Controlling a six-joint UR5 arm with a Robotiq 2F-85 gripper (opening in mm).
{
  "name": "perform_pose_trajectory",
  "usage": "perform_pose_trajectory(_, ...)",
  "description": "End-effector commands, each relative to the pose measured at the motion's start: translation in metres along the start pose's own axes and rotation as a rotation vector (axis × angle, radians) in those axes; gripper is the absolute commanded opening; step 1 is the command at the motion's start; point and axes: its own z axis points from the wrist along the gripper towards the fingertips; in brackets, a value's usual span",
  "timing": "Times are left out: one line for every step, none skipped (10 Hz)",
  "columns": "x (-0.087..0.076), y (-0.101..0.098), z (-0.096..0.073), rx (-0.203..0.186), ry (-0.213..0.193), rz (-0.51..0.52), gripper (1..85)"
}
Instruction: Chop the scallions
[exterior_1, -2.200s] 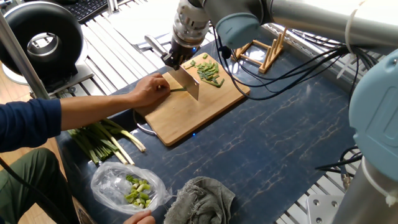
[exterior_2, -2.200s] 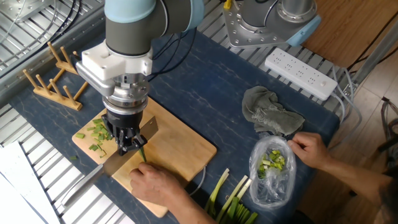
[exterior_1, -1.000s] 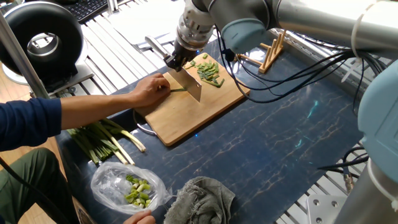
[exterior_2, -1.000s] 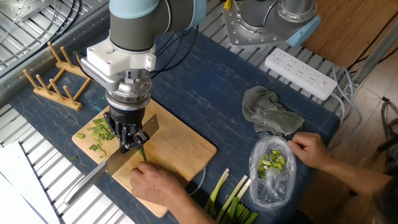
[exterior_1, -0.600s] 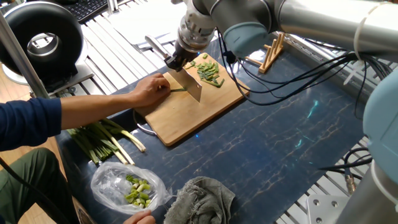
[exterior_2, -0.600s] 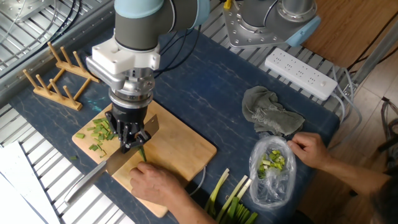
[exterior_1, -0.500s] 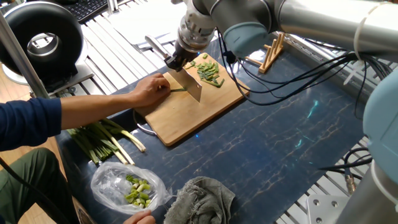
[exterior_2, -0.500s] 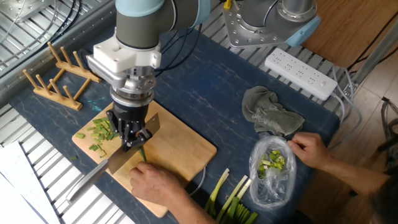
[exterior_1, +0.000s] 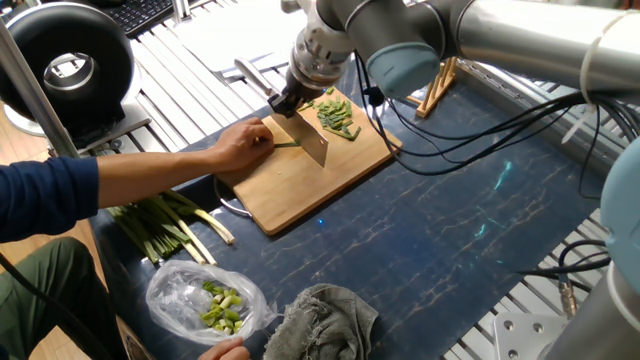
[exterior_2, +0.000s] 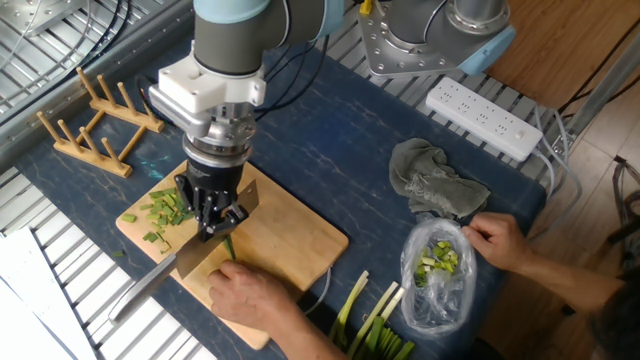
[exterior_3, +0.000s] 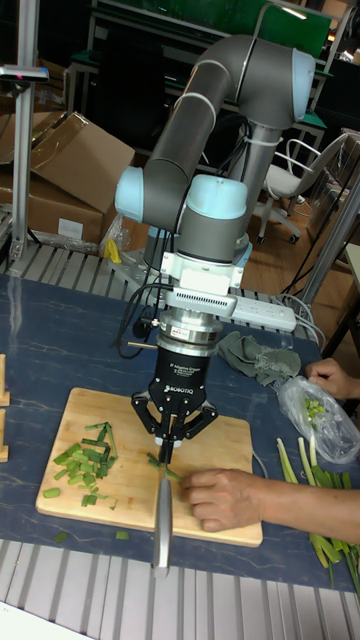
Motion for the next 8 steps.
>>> perform_pose_trajectory(0.005,0.001,-0.004,-0.005,0.009,0.011,1.3)
perform_pose_trajectory(0.007,0.001,-0.003,-0.002,0.012,0.010,1.3)
perform_pose_trajectory(0.006,0.001,-0.002,-0.002,0.012,0.010,1.3)
perform_pose_trajectory(0.004,0.003,-0.001,-0.005,0.009,0.011,1.3)
perform_pose_trajectory(-0.001,0.006,0.001,-0.002,0.011,0.015,1.3)
perform_pose_trajectory(-0.006,0.008,0.002,-0.002,0.011,0.017,1.3)
perform_pose_trajectory(-0.009,0.007,0.001,-0.007,0.011,0.013,1.3)
perform_pose_trajectory(-0.012,0.007,0.000,-0.014,0.010,0.013,1.3)
